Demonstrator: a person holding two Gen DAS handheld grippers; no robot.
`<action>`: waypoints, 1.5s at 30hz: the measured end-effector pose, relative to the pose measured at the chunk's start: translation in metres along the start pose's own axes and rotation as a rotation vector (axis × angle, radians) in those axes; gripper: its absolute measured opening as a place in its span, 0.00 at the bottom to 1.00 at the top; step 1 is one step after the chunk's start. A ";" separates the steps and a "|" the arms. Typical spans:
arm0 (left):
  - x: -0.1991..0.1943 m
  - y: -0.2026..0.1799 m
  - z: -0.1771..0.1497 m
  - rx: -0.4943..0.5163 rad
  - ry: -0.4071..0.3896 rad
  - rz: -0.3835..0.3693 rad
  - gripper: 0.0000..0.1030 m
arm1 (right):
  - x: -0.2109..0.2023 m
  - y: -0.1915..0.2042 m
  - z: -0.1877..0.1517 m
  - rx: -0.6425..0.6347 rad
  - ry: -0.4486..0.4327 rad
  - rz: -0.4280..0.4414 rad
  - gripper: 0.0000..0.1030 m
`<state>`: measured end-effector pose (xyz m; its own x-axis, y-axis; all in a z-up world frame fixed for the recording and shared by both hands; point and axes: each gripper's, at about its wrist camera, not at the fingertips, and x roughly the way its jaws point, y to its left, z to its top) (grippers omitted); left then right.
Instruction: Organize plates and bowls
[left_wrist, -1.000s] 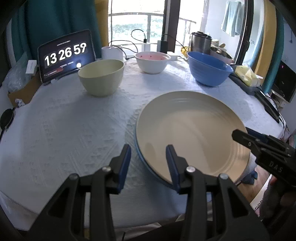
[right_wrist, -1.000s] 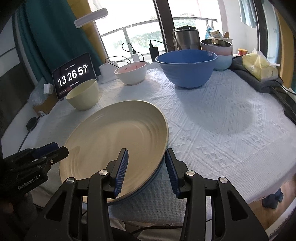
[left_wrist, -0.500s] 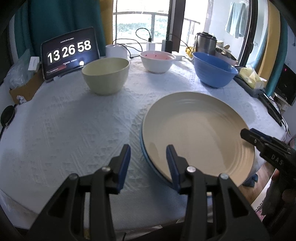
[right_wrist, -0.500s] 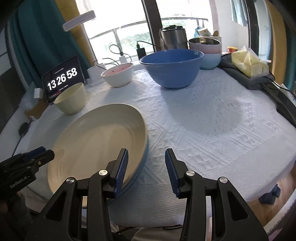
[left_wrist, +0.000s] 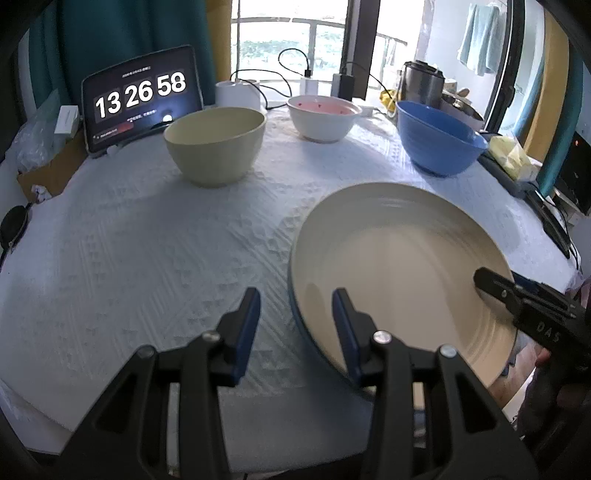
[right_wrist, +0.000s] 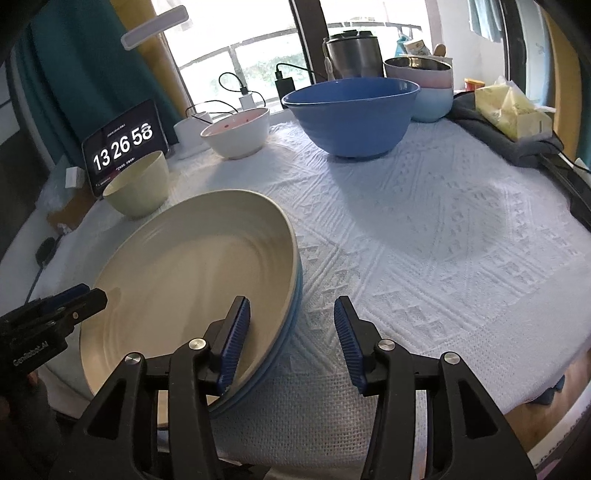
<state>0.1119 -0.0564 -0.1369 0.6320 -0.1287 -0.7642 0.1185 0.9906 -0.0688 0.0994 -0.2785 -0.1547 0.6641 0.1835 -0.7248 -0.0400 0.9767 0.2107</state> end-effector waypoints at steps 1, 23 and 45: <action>0.001 0.000 0.001 -0.003 -0.001 -0.002 0.41 | 0.000 -0.001 0.002 0.007 -0.003 0.003 0.48; 0.031 -0.007 0.008 -0.009 0.032 -0.059 0.41 | 0.022 0.004 0.012 0.070 0.051 0.124 0.51; 0.029 0.001 0.011 0.003 0.012 -0.103 0.41 | 0.023 0.018 0.021 0.047 0.052 0.072 0.55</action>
<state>0.1386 -0.0594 -0.1517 0.6070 -0.2288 -0.7610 0.1843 0.9721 -0.1453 0.1299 -0.2586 -0.1539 0.6214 0.2595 -0.7392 -0.0499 0.9547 0.2932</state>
